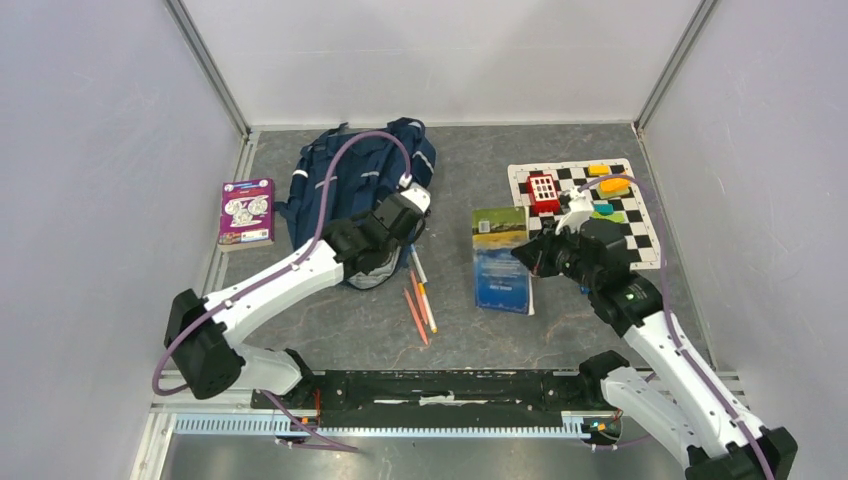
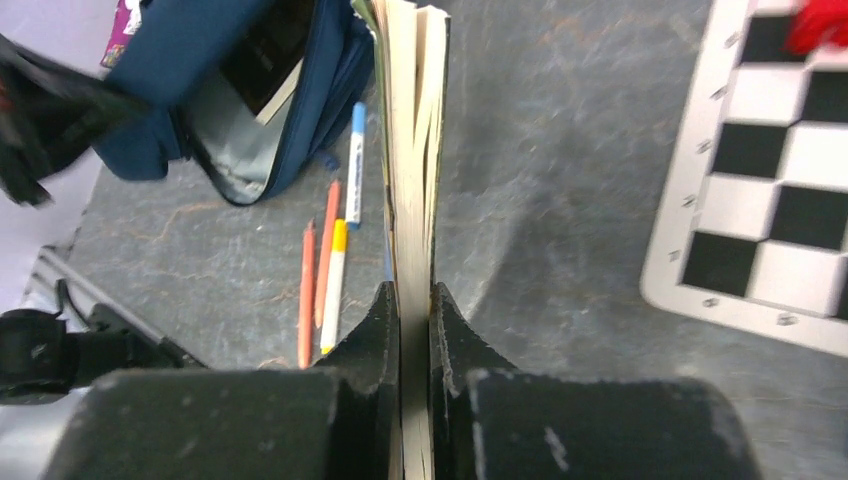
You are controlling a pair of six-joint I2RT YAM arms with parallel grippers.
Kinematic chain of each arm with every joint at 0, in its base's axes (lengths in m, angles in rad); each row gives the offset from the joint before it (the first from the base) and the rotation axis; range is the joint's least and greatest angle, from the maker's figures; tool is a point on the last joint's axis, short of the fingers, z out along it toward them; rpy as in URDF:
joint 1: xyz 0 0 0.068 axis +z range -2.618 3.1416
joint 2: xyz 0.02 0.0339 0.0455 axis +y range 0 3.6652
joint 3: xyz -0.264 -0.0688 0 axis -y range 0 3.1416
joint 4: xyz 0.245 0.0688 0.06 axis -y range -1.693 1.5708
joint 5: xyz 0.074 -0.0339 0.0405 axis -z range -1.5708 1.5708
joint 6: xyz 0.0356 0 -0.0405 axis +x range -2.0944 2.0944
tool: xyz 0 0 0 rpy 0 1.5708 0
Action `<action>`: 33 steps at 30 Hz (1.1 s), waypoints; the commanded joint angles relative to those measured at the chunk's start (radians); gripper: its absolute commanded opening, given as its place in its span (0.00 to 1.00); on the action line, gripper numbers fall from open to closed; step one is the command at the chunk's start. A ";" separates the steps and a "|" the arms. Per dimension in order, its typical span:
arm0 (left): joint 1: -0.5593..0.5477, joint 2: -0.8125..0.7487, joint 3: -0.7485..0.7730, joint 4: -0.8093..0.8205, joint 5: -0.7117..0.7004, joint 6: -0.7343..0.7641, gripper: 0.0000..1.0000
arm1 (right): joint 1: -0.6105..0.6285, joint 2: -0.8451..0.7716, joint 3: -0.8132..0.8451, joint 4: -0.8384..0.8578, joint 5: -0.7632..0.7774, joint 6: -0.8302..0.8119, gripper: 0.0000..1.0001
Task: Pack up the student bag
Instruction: Place the book in the student bag.
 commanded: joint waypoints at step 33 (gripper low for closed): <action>0.001 -0.254 -0.059 0.479 0.171 0.153 0.02 | 0.394 0.664 -0.004 1.044 0.172 0.806 0.00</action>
